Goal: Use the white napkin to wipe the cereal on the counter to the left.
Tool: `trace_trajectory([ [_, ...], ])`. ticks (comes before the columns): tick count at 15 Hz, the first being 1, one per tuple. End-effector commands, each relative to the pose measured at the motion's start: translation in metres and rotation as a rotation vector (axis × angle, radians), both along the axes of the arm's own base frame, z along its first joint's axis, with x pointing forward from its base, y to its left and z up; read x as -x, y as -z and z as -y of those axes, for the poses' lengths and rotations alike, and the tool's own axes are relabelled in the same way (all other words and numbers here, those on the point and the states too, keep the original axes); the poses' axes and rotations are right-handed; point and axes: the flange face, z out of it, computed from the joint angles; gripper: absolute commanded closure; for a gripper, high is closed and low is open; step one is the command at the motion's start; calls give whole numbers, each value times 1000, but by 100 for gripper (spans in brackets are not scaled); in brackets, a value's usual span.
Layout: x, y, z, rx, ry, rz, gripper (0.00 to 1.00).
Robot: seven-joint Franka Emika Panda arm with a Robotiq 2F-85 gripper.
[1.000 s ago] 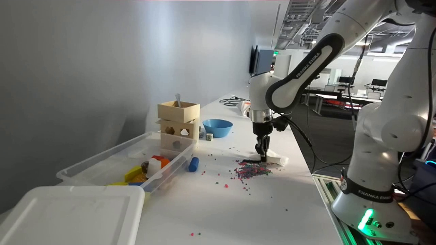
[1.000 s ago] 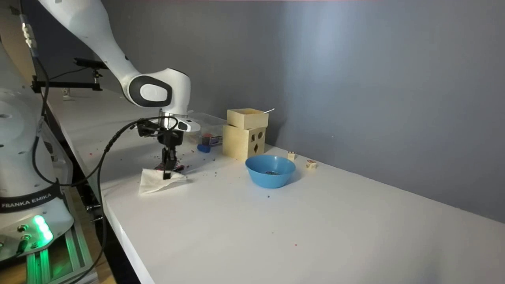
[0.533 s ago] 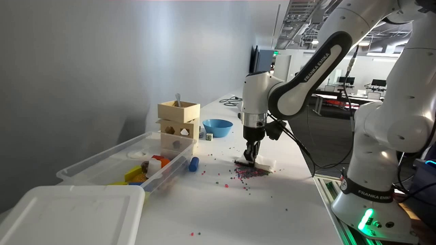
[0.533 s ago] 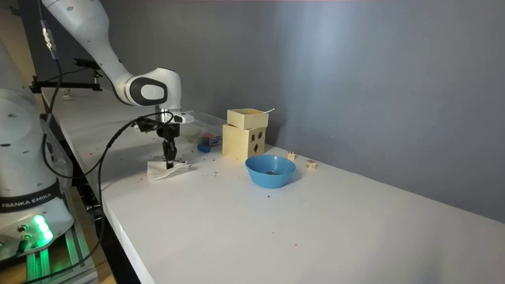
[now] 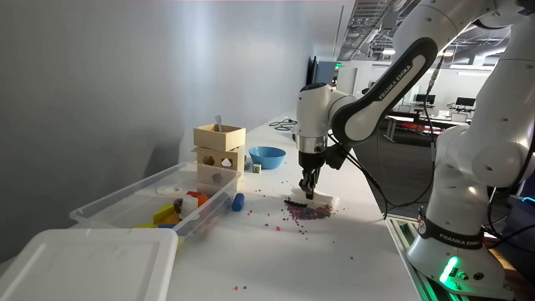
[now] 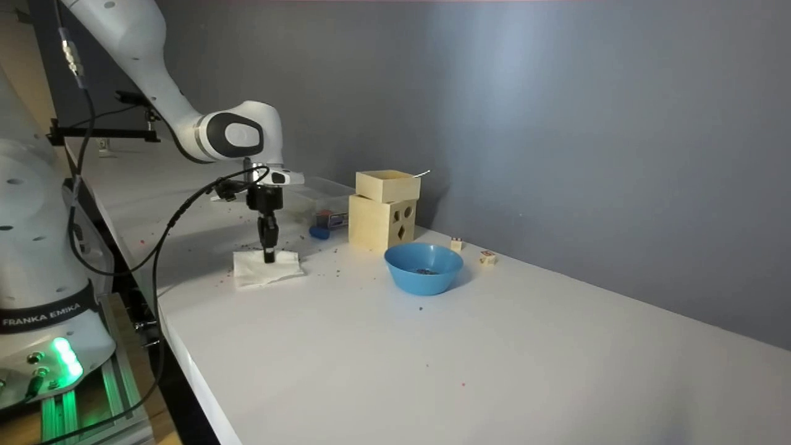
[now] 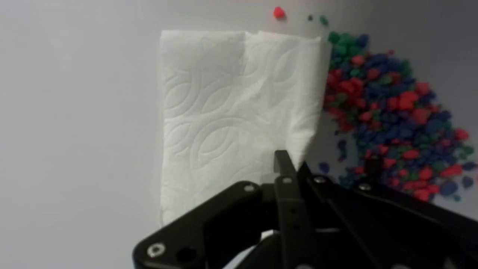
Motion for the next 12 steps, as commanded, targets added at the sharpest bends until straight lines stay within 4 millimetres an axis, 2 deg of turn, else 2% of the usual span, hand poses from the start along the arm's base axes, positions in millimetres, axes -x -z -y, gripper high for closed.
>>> trace_trajectory([
  [1,-15,-46,32,27,-13,43,100],
  [4,-39,-88,53,45,-78,59,100],
  [6,-56,-103,69,96,-124,48,100],
  [9,-83,-102,94,213,-247,35,100],
  [12,-105,-95,108,295,-377,-10,100],
])
